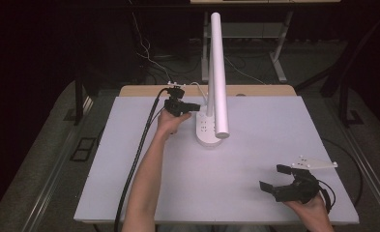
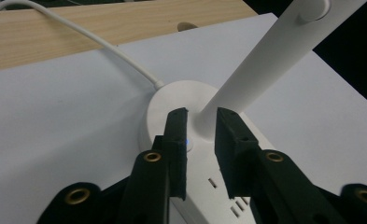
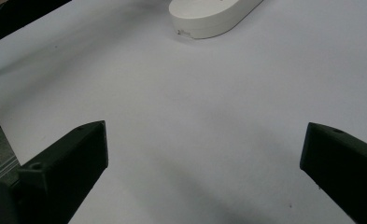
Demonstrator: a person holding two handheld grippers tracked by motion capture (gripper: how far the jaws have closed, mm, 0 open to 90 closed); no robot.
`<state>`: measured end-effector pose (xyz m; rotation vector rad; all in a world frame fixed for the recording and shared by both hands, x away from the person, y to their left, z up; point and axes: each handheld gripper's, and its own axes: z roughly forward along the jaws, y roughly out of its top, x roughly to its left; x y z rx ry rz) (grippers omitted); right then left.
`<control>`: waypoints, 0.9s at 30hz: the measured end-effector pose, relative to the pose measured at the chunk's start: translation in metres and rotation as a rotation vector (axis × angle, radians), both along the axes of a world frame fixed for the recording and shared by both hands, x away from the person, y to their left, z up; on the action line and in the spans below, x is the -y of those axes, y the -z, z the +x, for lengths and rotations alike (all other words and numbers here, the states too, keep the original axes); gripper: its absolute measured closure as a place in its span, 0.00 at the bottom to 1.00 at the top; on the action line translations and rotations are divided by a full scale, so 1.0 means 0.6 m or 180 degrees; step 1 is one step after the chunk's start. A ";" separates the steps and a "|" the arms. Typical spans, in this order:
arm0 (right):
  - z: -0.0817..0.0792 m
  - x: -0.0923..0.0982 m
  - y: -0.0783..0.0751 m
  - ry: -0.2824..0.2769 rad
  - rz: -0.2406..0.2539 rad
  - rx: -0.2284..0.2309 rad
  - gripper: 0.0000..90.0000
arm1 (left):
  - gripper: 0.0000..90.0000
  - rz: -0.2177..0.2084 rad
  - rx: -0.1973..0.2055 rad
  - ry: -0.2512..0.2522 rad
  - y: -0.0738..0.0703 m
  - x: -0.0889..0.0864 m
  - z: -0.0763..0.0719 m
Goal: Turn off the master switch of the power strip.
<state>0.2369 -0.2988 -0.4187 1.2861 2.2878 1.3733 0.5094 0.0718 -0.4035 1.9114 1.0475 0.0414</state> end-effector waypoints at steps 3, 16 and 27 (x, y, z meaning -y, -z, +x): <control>0.001 0.000 0.000 -0.0003 -0.0014 -0.0006 0.00 | 0.93 0.0010 -0.0002 -0.0008 0.005 0.003 0.001; -0.002 0.003 -0.001 0.0024 -0.0008 -0.0007 0.00 | 1.00 0.0039 -0.0021 -0.0068 0.023 0.019 0.005; -0.002 0.003 -0.001 0.0017 -0.0017 0.0006 0.00 | 1.00 0.0053 -0.0049 -0.0169 0.040 0.031 0.008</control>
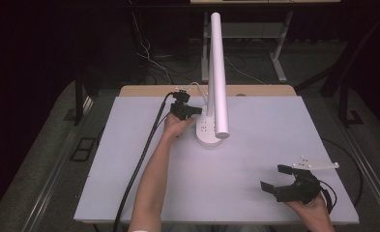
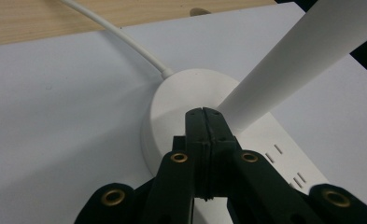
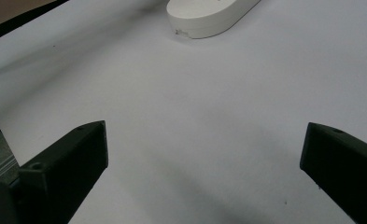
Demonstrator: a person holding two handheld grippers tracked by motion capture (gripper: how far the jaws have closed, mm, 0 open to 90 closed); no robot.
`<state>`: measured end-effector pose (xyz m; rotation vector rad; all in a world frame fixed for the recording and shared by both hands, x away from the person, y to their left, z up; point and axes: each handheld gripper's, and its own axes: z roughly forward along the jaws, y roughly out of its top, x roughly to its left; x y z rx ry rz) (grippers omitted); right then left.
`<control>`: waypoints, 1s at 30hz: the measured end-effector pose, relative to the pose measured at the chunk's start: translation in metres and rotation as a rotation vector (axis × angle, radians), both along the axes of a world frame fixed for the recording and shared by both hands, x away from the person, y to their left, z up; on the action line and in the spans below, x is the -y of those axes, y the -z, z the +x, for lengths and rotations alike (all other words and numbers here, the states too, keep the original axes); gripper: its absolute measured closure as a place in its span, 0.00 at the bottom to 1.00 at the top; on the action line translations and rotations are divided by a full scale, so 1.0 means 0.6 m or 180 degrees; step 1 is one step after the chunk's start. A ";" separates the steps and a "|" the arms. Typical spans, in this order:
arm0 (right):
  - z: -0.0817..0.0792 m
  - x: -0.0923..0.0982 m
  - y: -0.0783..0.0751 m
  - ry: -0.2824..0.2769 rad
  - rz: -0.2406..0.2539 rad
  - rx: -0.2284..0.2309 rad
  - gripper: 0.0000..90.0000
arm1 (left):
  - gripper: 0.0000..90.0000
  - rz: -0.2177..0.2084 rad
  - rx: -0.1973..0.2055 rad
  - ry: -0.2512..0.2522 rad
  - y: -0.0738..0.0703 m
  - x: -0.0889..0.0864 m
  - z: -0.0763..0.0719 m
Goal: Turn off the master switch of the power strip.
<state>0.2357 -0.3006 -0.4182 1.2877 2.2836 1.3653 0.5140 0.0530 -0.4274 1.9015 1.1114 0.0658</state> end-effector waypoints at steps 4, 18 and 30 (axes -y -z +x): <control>0.000 0.000 0.000 -0.0001 0.0000 0.0003 0.00 | 1.00 0.0027 -0.0004 0.0012 0.004 0.001 0.001; -0.002 0.001 -0.001 -0.0009 0.0003 0.0002 0.00 | 1.00 -0.0113 -0.0059 0.0014 0.017 0.002 0.002; -0.004 -0.001 -0.002 -0.0026 0.0002 0.0017 0.00 | 1.00 -0.0178 -0.0090 -0.0044 0.021 0.005 -0.001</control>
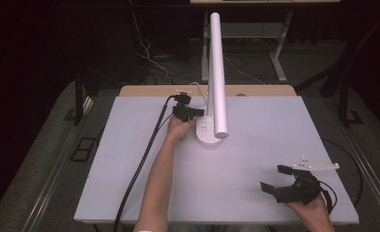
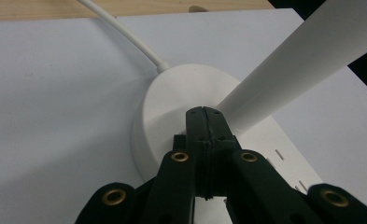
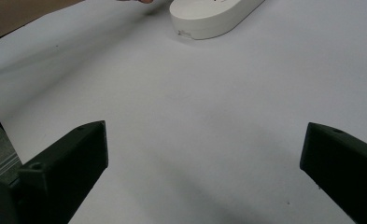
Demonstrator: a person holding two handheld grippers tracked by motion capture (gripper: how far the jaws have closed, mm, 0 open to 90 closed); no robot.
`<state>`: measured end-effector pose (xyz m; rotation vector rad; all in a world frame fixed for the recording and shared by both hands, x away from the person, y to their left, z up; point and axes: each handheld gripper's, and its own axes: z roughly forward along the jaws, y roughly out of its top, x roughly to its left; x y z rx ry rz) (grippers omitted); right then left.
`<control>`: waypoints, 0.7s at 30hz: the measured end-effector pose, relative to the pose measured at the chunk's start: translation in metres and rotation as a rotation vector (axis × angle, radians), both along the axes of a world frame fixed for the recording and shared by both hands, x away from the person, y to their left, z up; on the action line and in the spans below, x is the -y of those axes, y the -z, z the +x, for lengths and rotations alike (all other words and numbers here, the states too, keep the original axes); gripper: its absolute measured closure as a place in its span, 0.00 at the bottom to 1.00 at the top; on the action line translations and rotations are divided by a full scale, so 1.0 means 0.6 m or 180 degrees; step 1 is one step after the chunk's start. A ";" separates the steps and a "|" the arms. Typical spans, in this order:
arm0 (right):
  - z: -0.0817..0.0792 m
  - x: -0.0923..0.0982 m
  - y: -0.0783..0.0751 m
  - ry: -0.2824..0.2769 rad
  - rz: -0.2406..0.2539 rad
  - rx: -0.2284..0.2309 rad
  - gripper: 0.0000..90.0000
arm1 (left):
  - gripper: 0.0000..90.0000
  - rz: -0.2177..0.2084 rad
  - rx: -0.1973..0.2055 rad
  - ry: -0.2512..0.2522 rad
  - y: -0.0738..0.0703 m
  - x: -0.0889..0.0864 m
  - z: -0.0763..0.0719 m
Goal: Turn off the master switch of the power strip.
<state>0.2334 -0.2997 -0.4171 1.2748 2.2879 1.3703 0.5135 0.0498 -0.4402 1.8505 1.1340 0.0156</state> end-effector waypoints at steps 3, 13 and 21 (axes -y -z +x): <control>-0.001 0.000 0.000 0.0001 0.0003 0.0005 0.00 | 1.00 -0.0098 0.0017 0.0004 0.006 -0.001 -0.005; -0.003 0.002 0.000 0.0013 0.0012 0.0002 0.00 | 1.00 -0.0131 0.0022 -0.0057 0.007 -0.003 -0.003; -0.004 0.002 -0.002 0.0011 0.0012 0.0006 0.00 | 1.00 -0.0160 -0.0014 -0.0073 0.010 -0.004 -0.003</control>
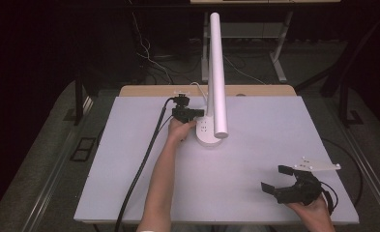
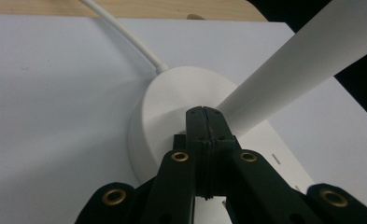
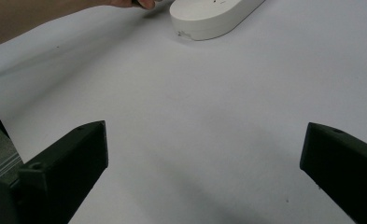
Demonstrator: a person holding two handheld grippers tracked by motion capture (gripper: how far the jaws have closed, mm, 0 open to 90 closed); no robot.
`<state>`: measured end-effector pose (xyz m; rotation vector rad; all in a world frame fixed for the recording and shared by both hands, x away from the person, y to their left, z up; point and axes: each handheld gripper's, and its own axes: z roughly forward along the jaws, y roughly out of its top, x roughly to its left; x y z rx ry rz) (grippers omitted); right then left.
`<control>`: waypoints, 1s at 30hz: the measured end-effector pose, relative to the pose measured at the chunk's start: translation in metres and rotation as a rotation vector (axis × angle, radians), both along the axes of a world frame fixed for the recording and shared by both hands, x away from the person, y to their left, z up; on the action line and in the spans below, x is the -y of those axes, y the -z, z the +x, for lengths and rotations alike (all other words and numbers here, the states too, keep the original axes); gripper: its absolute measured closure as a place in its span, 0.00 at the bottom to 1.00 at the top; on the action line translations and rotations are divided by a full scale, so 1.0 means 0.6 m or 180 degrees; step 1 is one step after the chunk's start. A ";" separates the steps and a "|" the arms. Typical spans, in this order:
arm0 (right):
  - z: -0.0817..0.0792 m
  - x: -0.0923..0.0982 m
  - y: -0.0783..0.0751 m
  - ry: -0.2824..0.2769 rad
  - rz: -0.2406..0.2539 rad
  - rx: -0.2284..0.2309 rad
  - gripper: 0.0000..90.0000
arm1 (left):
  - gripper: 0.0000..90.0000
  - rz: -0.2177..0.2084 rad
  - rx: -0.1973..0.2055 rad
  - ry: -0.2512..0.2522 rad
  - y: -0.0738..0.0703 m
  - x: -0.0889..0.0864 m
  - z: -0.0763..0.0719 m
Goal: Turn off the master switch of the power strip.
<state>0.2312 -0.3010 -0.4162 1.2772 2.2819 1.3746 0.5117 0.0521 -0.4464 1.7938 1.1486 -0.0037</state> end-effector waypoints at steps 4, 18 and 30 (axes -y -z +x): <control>-0.001 0.001 0.000 0.0003 0.0005 -0.0006 0.00 | 1.00 -0.0077 0.0015 -0.0055 0.004 -0.002 -0.004; 0.004 0.003 0.001 0.0019 0.0008 -0.0007 0.00 | 1.00 -0.0201 0.0121 -0.0127 -0.012 -0.011 -0.006; 0.004 0.005 0.001 0.0041 0.0012 -0.0003 0.00 | 1.00 -0.0092 0.0290 -0.0056 -0.049 -0.036 -0.016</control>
